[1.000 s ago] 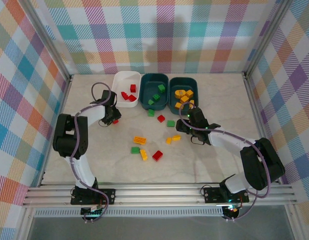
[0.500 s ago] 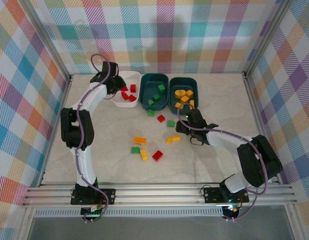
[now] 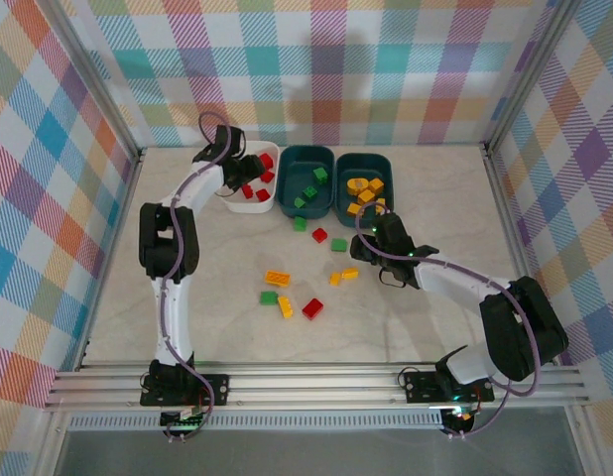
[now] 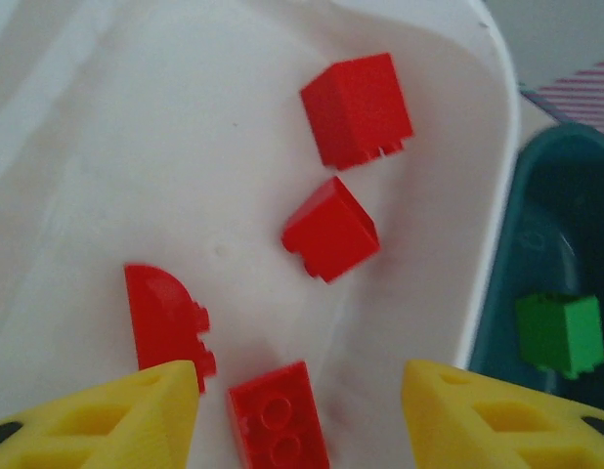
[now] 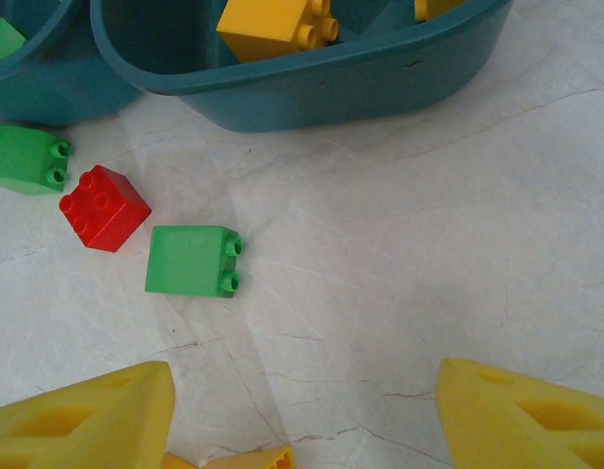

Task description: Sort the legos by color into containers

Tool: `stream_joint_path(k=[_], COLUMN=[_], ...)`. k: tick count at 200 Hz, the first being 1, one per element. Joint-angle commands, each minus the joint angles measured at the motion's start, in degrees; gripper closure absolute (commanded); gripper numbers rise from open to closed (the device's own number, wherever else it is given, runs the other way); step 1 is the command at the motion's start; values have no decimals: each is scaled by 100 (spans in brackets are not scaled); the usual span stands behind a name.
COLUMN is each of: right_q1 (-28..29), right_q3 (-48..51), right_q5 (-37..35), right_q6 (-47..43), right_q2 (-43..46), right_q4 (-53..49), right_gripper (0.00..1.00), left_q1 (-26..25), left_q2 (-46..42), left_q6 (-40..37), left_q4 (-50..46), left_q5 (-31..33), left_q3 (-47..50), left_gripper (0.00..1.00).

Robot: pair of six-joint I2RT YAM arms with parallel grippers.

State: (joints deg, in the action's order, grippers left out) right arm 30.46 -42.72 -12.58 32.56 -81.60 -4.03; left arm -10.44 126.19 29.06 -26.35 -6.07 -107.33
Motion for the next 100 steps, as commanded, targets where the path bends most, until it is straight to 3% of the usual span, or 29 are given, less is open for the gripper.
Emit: stream_joint_path(k=[1, 33, 67, 100], right_q1=[61, 452, 796, 935], right_q3=[-1, -413, -555, -610], right_q5=[32, 36, 114, -38], right_q6=[-27, 16, 85, -93], right_q2=[-126, -779, -1155, -1255], right_q4=[57, -265, -583, -873], right_gripper=[28, 26, 25, 28], left_q1=[-194, -375, -415, -424], left_q2=[-1277, -3151, -4439, -5210], left_q6=[-29, 448, 1000, 1067], left_q4=[616, 2039, 2757, 2733], left_q5=[-157, 165, 123, 21], left_q3=[802, 3513, 5940, 7213], left_gripper=[36, 4, 0, 0])
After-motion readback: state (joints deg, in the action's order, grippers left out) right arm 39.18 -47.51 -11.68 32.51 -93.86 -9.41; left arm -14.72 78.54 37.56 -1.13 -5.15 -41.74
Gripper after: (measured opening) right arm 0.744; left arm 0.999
